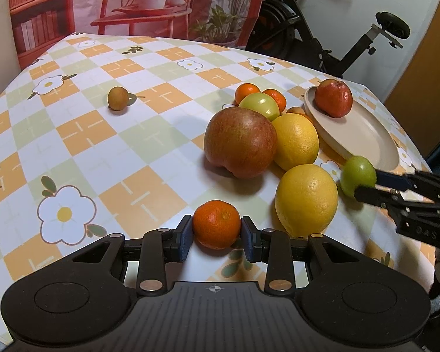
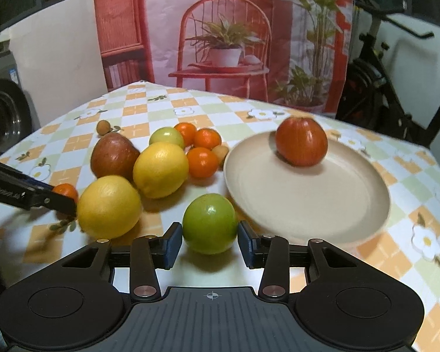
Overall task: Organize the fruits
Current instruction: 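Close the left tool on the tangerine while the right tool grasps the green apple, then carry the tangerine and green apple to the plate and release both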
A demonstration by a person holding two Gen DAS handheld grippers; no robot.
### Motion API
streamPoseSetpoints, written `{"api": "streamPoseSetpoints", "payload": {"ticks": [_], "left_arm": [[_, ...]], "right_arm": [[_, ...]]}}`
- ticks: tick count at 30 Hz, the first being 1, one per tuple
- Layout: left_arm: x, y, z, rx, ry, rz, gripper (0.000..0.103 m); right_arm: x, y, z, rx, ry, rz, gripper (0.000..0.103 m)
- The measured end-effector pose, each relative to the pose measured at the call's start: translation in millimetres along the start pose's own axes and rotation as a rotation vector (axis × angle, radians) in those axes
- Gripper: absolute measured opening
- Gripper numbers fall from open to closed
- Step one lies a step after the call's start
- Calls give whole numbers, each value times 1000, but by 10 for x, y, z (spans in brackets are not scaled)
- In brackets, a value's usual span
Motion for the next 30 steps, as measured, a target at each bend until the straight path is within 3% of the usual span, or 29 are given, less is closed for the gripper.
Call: {"api": "streamPoseSetpoints", "payload": {"ticks": [5,8,11,14,20,25,30], "left_arm": [[6,-5,1,-2,5,-2,37],[9,-5,0,-3,6,-3,37],[8,-4,-1,-3,8,-4,37],[5,-5,0,-3,6,-2,37],[-1,-6,-1,-4,6,-3,37],[3,-3,-2,-4,7,-4,37],[-2,-4,-3,-4,8,-2,37]], "right_arm": [[-62,80,-145,87,-49,61,37],[-53,103,-158,91,-54,53,40],[-31,102,-125,83,-43,61,54],[12,68,-75,70,-18,66,60],[-37,-56,22,58,-52,37,58],[-65,-129,46,68,-95,72,44],[-13,-114,22,78,-68,62,43]]}}
Point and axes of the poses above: each gripper's, at about its wrist camera, not at the fingertips, and y roughly against the way its jaws point, x to its left, z to its top, the point moved 3 cm from there along -y, roughly the way its jaws point, and after that the axes turned 7 degrees about -z, right-handed, at the moved point
